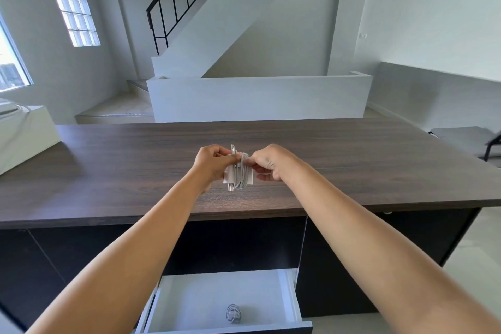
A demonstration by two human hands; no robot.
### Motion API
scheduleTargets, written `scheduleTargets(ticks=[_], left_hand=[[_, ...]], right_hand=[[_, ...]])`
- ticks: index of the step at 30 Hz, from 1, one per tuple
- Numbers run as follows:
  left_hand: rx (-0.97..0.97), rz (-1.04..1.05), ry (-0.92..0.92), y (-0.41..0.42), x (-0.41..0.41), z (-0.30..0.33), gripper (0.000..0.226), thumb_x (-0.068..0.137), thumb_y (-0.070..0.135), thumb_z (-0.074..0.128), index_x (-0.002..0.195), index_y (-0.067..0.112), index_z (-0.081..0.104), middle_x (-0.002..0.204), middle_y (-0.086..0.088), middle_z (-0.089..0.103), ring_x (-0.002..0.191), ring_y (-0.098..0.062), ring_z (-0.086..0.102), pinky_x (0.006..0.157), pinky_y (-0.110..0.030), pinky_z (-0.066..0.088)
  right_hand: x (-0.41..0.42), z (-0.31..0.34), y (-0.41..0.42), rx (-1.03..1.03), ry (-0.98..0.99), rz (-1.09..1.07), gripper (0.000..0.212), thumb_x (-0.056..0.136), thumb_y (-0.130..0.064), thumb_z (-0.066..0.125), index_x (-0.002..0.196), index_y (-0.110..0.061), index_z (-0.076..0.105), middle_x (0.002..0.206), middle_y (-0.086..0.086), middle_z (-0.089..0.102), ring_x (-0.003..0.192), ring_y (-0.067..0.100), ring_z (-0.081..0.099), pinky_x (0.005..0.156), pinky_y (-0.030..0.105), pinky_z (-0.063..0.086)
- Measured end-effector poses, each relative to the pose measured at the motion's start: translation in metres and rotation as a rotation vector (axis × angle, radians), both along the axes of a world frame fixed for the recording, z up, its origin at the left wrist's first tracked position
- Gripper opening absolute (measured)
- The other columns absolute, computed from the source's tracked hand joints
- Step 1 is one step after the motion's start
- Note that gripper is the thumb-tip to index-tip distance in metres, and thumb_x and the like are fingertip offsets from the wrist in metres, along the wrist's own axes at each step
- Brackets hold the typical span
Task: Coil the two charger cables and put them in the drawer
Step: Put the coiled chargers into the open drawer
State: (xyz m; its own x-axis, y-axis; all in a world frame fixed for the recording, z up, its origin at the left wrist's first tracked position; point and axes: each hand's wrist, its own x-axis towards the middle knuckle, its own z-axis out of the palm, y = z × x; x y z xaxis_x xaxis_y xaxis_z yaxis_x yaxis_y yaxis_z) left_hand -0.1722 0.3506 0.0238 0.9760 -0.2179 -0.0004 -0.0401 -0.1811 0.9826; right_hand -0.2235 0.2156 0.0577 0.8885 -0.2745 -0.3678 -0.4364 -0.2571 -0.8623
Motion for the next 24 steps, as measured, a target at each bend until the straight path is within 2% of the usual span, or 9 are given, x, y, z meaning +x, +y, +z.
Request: scheduleTargets(ticks=[3,5,7,11,15,18,22,24], left_hand=[[-0.005,-0.014,0.03,0.0,0.0,0.0,0.029,0.071,0.02,0.083,0.089,0.006,0.065,0.1,-0.019,0.07,0.094,-0.033,0.069,0.079,-0.051,0.058],[-0.049,-0.024,0.087,0.001,-0.002,-0.003,0.036,0.073,0.018,0.081,0.099,0.0,0.063,0.1,-0.018,0.07,0.09,-0.03,0.07,0.078,-0.047,0.059],[-0.13,-0.028,0.161,0.002,-0.003,-0.008,0.037,0.075,0.014,0.079,0.103,-0.002,0.06,0.1,-0.019,0.07,0.083,-0.027,0.071,0.076,-0.045,0.059],[-0.273,-0.03,0.265,0.002,-0.006,-0.008,0.025,0.08,0.008,0.073,0.099,0.0,0.059,0.091,-0.018,0.07,0.075,-0.026,0.071,0.068,-0.041,0.06],[-0.311,-0.055,0.309,0.002,-0.007,-0.01,0.031,0.082,0.01,0.071,0.108,-0.003,0.059,0.095,-0.019,0.069,0.081,-0.028,0.07,0.066,-0.037,0.06],[-0.339,-0.072,0.337,0.002,-0.008,-0.013,0.032,0.082,0.01,0.071,0.109,-0.003,0.058,0.094,-0.019,0.068,0.082,-0.028,0.07,0.064,-0.037,0.06],[-0.372,-0.098,0.377,0.002,-0.009,-0.021,0.022,0.084,0.009,0.069,0.102,-0.001,0.061,0.094,-0.018,0.067,0.084,-0.029,0.068,0.074,-0.041,0.058],[-0.394,-0.125,0.398,0.001,-0.009,-0.025,0.018,0.085,0.009,0.068,0.099,0.0,0.062,0.092,-0.018,0.067,0.083,-0.029,0.067,0.078,-0.042,0.057]], right_hand=[[0.005,-0.008,-0.001,-0.097,-0.062,0.008,0.017,0.091,-0.016,0.062,0.079,-0.004,0.061,0.079,0.004,0.058,0.071,0.011,0.053,0.068,0.022,0.048],[0.007,-0.015,-0.003,-0.28,-0.125,0.019,0.028,0.086,-0.022,0.068,0.101,0.002,0.069,0.1,0.01,0.068,0.092,0.021,0.065,0.085,0.033,0.055],[0.003,-0.016,-0.005,-0.406,-0.2,0.05,0.027,0.088,-0.022,0.065,0.105,-0.002,0.072,0.109,0.01,0.07,0.102,0.022,0.065,0.09,0.032,0.053],[-0.004,-0.019,-0.01,-0.395,-0.332,0.07,0.024,0.087,-0.028,0.069,0.098,-0.008,0.076,0.1,0.007,0.074,0.097,0.016,0.067,0.089,0.027,0.052],[0.0,-0.026,-0.013,-0.3,-0.37,0.008,0.027,0.078,-0.031,0.077,0.09,-0.007,0.077,0.092,0.007,0.074,0.092,0.016,0.068,0.086,0.026,0.052],[-0.003,-0.029,-0.018,-0.295,-0.374,0.032,0.028,0.079,-0.033,0.075,0.088,-0.007,0.077,0.091,0.006,0.074,0.091,0.015,0.068,0.089,0.029,0.052],[-0.01,-0.03,-0.022,-0.306,-0.368,0.04,0.027,0.085,-0.024,0.068,0.084,0.001,0.075,0.083,0.009,0.075,0.086,0.018,0.07,0.085,0.029,0.054],[-0.014,-0.03,-0.025,-0.307,-0.38,0.034,0.023,0.085,-0.022,0.069,0.085,0.0,0.076,0.083,0.008,0.074,0.085,0.017,0.069,0.084,0.028,0.054]])
